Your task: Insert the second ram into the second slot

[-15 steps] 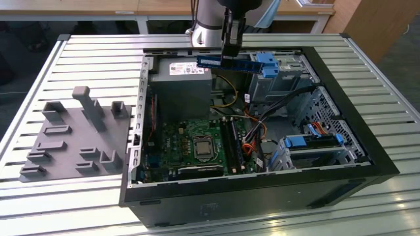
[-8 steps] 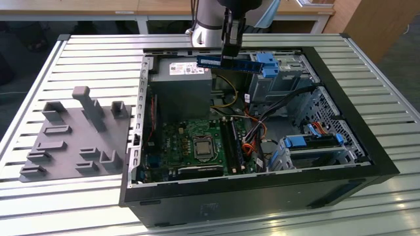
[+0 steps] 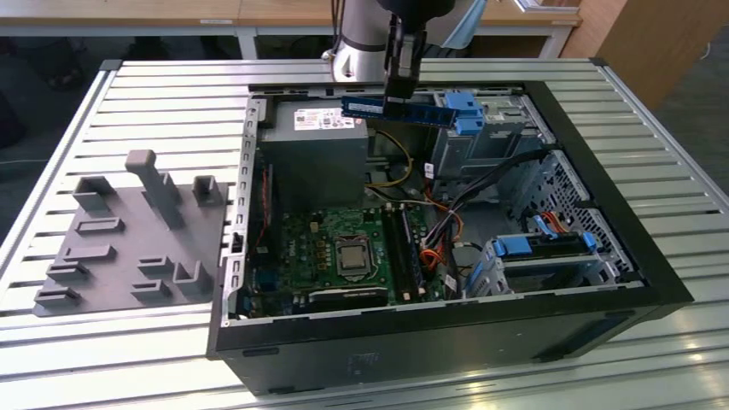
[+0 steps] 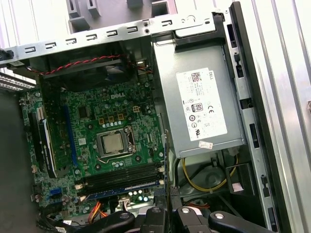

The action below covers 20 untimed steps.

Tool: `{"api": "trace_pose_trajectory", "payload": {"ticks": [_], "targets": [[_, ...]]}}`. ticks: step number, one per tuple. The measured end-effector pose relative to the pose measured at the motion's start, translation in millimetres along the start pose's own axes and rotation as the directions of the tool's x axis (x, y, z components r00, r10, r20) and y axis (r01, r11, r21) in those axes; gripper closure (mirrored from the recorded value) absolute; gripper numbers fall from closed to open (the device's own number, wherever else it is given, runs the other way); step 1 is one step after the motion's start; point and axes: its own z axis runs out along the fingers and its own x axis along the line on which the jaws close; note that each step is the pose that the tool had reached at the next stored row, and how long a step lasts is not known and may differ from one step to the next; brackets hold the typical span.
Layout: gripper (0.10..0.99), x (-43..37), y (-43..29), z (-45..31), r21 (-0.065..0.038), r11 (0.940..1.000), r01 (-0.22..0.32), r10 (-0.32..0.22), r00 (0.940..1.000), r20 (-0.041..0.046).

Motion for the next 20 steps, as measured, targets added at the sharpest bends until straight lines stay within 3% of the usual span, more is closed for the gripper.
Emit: {"api": "trace_pose_trajectory", "payload": {"ticks": [3, 10, 20], "targets": [[0.945, 0.3, 0.0, 0.0, 0.000, 1.0000, -0.010, 0.010, 1.0000, 0.0004], [0.945, 1.2, -0.2, 0.1, 0.001, 0.9952, -0.098, 0.098, 0.9952, 0.0038], [0.945, 7.7, -1.7, 0.1, 0.002, 0.9916, -0.129, 0.129, 0.9916, 0.0051]]}}
